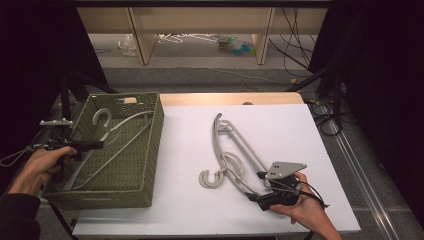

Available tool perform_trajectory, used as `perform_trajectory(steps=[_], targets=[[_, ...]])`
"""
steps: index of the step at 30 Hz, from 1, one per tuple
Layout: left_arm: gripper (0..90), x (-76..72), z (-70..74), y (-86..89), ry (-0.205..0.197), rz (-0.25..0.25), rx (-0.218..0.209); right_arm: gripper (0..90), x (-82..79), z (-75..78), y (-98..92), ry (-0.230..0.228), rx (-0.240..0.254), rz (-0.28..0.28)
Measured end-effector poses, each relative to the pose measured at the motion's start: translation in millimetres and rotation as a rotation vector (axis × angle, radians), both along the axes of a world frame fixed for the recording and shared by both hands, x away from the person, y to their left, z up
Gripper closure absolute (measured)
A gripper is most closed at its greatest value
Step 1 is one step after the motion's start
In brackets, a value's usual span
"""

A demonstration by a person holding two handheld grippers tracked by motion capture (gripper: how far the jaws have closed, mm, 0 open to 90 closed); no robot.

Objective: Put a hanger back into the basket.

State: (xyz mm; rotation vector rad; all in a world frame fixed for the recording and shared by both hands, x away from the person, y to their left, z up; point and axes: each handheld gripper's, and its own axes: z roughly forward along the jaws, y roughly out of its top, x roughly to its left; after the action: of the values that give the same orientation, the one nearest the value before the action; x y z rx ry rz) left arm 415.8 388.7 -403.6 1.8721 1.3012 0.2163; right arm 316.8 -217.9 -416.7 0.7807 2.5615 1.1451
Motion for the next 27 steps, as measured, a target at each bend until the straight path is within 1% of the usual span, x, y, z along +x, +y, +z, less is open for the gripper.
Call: perform_trajectory(steps=[1,2,3,4,6,7,8,9,10,11,12,13,14,16,17,18,20,21,22,24,25,26,27], targets=[[78.5,0.4,-1.2,-0.7,0.008,0.000,0.022,25.4,-0.1,0.1,0.1,0.005,-0.002,0.003],[78.0,0.8,-2.0,0.2,0.023,-0.014,0.058,25.4,0.0,0.1,0.2,0.004,-0.002,0.004],[77.1,0.6,-3.4,-0.3,0.031,-0.005,0.064,25.3,0.4,-0.1,0.1,-0.001,-0.001,0.008],[76.9,0.3,-4.3,1.1,0.034,-0.002,0.076,25.3,0.0,0.1,0.1,0.004,-0.001,0.004],[76.1,-0.5,-4.0,4.1,0.032,0.034,0.068,25.4,-0.1,-0.2,-0.1,0.004,0.000,0.000],[74.9,-0.5,-4.0,4.1,0.032,0.034,0.068,25.4,-0.1,-0.2,-0.1,0.004,0.000,0.000],[73.2,-0.8,-3.0,6.3,0.031,0.055,0.068,25.3,0.1,-0.4,-0.1,0.008,0.001,0.001],[72.0,-2.2,-0.2,10.2,0.033,0.077,0.095,25.4,0.2,-0.5,-0.1,0.009,0.000,0.001],[70.6,-3.2,1.1,10.6,0.026,0.092,0.097,25.3,0.2,-0.5,0.0,0.008,0.001,0.002],[68.9,-3.2,1.1,10.6,0.026,0.092,0.097,25.4,0.4,-0.5,0.0,0.004,0.001,0.006],[66.6,-5.6,4.3,11.1,0.023,0.096,0.114,25.4,0.4,-0.4,0.0,0.004,0.001,0.005],[65.7,-5.6,4.3,11.1,0.023,0.096,0.114,25.3,0.4,-0.3,0.1,0.007,0.002,0.003],[64.9,-7.6,8.3,13.3,0.021,0.072,0.159,25.3,0.7,-0.5,0.1,0.005,0.001,0.003],[63.3,-8.6,9.8,12.6,0.016,0.078,0.154,25.3,0.5,-0.7,0.2,0.004,0.000,0.004],[62.0,-11.4,14.8,11.5,0.001,0.084,0.167,25.3,0.3,-0.5,0.2,0.004,-0.001,0.004],[61.4,-13.1,17.2,9.4,-0.017,0.088,0.171,25.3,0.2,-0.2,0.3,0.004,0.000,0.003],[59.2,-19.9,23.8,1.8,-0.035,0.095,0.165,25.2,0.1,-0.1,0.3,0.001,0.002,-0.002],[57.9,-23.9,26.5,-3.9,-0.064,0.104,0.140,25.2,0.2,-0.1,0.3,0.002,0.001,-0.002],[56.8,-28.6,30.0,-7.7,-0.085,0.107,0.135,25.2,0.2,-0.3,0.2,0.002,0.001,-0.001],[54.4,-40.1,37.9,-14.7,-0.127,0.105,0.107,25.1,0.3,-0.6,-0.1,0.006,0.003,0.001],[51.9,-46.2,41.4,-19.1,-0.143,0.108,0.088,25.0,0.5,-0.9,-0.2,0.004,0.002,-0.001],[49.1,-46.2,41.4,-19.1,-0.143,0.108,0.088,25.0,0.5,-0.9,-0.2,0.004,0.002,-0.001],[47.9,-59.0,47.7,-28.5,-0.179,0.109,0.056,24.9,0.8,-1.6,-0.2,0.004,0.003,-0.001]])
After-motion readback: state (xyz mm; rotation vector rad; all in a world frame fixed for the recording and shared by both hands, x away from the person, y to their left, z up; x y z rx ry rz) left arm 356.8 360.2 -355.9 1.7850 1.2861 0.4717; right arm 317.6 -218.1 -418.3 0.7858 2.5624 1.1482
